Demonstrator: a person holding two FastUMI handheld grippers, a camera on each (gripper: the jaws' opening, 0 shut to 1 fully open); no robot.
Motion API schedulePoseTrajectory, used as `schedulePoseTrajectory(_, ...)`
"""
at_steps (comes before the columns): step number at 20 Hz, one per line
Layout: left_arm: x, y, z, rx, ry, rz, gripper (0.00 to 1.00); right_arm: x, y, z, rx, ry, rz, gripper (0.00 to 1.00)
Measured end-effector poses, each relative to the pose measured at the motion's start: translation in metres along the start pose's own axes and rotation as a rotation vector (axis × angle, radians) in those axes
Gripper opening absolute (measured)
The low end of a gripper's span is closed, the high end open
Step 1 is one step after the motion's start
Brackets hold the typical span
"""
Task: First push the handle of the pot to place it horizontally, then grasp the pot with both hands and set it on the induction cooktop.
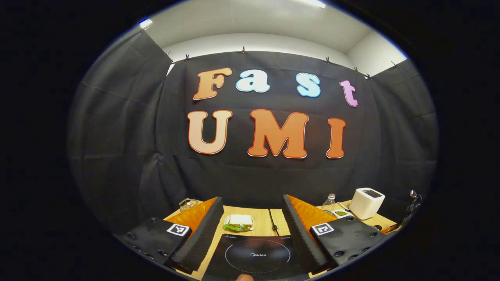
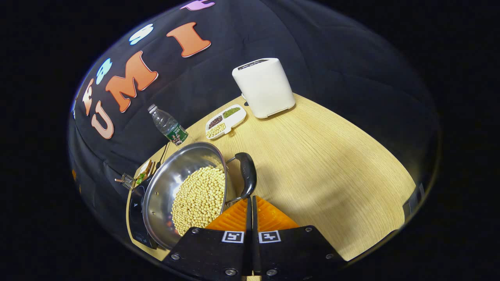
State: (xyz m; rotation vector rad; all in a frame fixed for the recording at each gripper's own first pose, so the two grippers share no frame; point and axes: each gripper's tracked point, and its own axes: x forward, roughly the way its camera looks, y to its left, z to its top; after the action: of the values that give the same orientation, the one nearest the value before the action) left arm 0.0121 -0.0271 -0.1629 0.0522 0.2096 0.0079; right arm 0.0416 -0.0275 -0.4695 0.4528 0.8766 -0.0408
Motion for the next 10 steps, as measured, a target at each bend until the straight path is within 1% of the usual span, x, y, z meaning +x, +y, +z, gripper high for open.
schedulePoseTrajectory(3,-0.002,-0.018,-0.022,0.008,0.023,-0.023,0.99,0.003,0.001,0.001,-0.018,-0.003,-0.005,0.0)
schedulePoseTrajectory(5,-0.008,-0.031,-0.038,0.0,0.049,-0.041,0.97,0.001,0.0,0.001,-0.024,-0.012,-0.005,0.0)
schedulePoseTrajectory(7,-0.011,-0.047,-0.055,-0.003,0.067,-0.071,0.99,-0.001,-0.001,0.002,-0.035,-0.029,-0.014,0.0)
schedulePoseTrajectory(10,-0.009,-0.073,-0.082,-0.04,0.118,-0.112,0.98,-0.007,-0.008,0.01,-0.032,-0.073,-0.04,0.0)
